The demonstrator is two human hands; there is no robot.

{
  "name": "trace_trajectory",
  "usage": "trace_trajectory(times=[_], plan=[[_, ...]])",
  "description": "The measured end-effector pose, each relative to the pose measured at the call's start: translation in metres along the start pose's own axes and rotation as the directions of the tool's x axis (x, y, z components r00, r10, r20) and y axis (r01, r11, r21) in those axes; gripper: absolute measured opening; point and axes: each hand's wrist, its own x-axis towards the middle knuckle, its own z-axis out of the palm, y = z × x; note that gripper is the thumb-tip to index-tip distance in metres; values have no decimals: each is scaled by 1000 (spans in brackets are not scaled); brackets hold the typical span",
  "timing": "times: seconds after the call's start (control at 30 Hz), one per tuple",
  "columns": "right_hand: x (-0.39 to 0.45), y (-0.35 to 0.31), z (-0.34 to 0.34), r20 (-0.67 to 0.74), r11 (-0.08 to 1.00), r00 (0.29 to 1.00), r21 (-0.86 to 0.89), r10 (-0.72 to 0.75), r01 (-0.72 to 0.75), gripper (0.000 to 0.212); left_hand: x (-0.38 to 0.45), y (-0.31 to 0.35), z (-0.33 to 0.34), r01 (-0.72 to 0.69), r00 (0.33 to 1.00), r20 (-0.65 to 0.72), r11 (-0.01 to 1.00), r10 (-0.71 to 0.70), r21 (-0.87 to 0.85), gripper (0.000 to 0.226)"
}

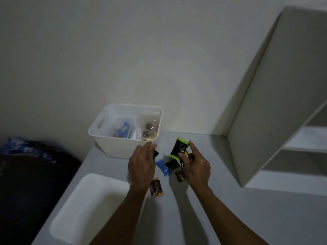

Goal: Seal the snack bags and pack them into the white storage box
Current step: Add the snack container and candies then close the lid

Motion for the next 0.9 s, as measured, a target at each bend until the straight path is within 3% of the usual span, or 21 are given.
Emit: trace_trajectory(times=[0.07, 0.13, 0.27, 0.5, 0.67, 0.77, 0.9], plan=[[15, -38, 0, 12, 999, 999, 27, -41, 41, 56, 27, 9, -18, -83, 988, -130, 996, 87, 36, 27], [29, -74, 6, 23, 996, 997, 48, -77, 76, 55, 55, 11, -35, -63, 971, -230, 997, 72, 48, 28], [53, -128, 40, 51, 994, 993, 39, -108, 106, 55, 109, 4, -55, 2, 966, -258, 1000, -1, 4, 28], [92, -155, 120, 130, 994, 991, -105, -25, 39, 54, 178, -37, -33, 123, 990, -65, 991, -126, -54, 36], [100, -145, 153, 174, 990, 981, -128, 82, -60, 60, 190, -70, -11, 256, 958, 142, 966, -248, -41, 68], [99, -149, 150, 143, 992, 985, -86, 101, -89, 56, 195, -80, -8, 320, 940, 158, 942, -302, -104, 77], [102, -142, 129, 18, 990, 991, -48, 130, -129, 55, 188, -75, -14, 248, 968, 52, 959, -244, -134, 61]])
